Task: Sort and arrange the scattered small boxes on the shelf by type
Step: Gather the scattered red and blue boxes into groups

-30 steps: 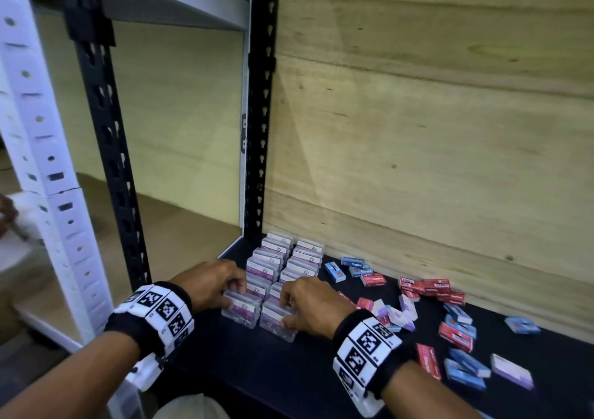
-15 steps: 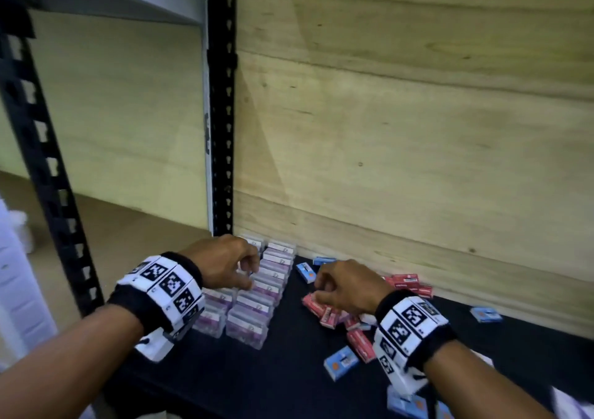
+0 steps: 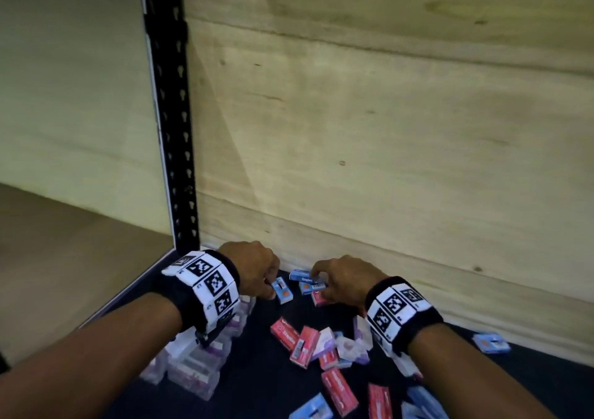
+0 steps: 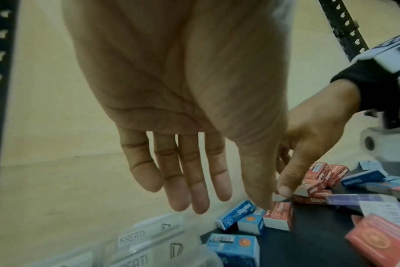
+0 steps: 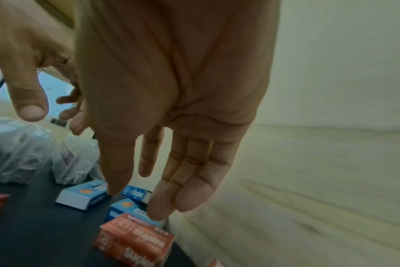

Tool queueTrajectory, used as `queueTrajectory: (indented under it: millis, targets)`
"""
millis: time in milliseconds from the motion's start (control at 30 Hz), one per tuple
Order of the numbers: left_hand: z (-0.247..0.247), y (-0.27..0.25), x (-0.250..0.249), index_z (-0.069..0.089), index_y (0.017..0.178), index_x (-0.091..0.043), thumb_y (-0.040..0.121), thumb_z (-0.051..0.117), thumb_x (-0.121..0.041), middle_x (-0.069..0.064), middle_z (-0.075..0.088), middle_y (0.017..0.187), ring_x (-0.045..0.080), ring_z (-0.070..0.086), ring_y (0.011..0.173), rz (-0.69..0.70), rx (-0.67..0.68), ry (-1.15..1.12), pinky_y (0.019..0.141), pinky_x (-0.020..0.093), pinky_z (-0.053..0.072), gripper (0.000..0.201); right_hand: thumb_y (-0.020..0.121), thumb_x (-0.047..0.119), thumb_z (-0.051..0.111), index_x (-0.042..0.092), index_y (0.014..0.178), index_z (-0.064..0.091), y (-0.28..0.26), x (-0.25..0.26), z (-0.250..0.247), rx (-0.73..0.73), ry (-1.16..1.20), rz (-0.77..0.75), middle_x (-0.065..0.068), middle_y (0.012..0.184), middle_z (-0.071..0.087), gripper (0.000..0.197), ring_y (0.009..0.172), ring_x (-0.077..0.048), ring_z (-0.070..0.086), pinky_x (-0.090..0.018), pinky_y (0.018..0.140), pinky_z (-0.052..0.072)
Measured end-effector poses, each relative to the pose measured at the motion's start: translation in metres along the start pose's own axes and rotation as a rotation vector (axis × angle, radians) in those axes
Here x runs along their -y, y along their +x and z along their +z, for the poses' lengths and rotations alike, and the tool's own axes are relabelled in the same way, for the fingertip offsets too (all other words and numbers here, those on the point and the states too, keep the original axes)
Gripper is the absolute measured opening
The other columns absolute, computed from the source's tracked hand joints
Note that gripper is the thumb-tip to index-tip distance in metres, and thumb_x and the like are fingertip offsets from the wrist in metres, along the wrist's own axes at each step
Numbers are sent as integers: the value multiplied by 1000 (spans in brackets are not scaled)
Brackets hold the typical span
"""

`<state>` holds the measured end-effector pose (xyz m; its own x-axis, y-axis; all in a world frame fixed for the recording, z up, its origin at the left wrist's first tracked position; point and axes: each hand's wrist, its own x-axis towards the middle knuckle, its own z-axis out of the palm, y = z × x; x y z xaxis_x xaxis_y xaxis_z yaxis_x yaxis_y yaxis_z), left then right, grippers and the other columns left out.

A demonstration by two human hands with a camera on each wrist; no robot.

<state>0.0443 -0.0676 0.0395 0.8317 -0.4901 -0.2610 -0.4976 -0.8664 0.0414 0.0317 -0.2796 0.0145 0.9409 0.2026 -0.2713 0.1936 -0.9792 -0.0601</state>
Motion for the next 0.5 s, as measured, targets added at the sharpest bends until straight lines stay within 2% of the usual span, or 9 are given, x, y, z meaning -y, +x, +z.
queueTrajectory:
  millis: [67, 200, 267, 367, 500]
  targets:
    - [-1, 8, 2, 62, 102, -28, 81, 70, -48, -7, 62, 104, 17, 60, 94, -2, -1, 13, 75, 29, 47, 30, 93, 28, 61, 33, 144, 44, 19, 4, -3, 46, -59, -48, -7, 133, 57, 53, 113, -29, 58, -30, 78, 42]
    - [-4, 16, 11, 63, 103, -30, 79, 69, -51, -5, 61, 108, 18, 59, 97, -2, -13, 38, 76, 30, 47, 32, 97, 30, 56, 40, 152, 29, 49, 11, -1, 123, -201, -123, -3, 147, 48, 61, 125, -29, 52, -38, 99, 46]
    - [-4, 18, 15, 63, 104, -31, 79, 69, -53, -5, 59, 110, 18, 58, 98, 2, -5, 42, 74, 28, 45, 34, 99, 29, 54, 41, 153, 26, 60, 16, -1, 154, -256, -153, -2, 149, 46, 62, 126, -28, 51, -39, 101, 45]
    - [-2, 21, 19, 62, 108, -31, 80, 69, -53, -5, 59, 111, 19, 58, 99, 18, 5, 55, 77, 29, 47, 37, 101, 24, 52, 34, 154, 29, 68, 22, 0, 204, -316, -182, -2, 152, 42, 59, 132, -28, 46, -37, 103, 40]
    - [4, 24, 19, 61, 110, -30, 80, 68, -53, -5, 61, 111, 19, 59, 99, 28, 16, 71, 81, 32, 51, 39, 98, 23, 57, 27, 149, 40, 70, 20, 2, 183, -300, -211, -6, 142, 52, 53, 124, -28, 52, -35, 100, 43]
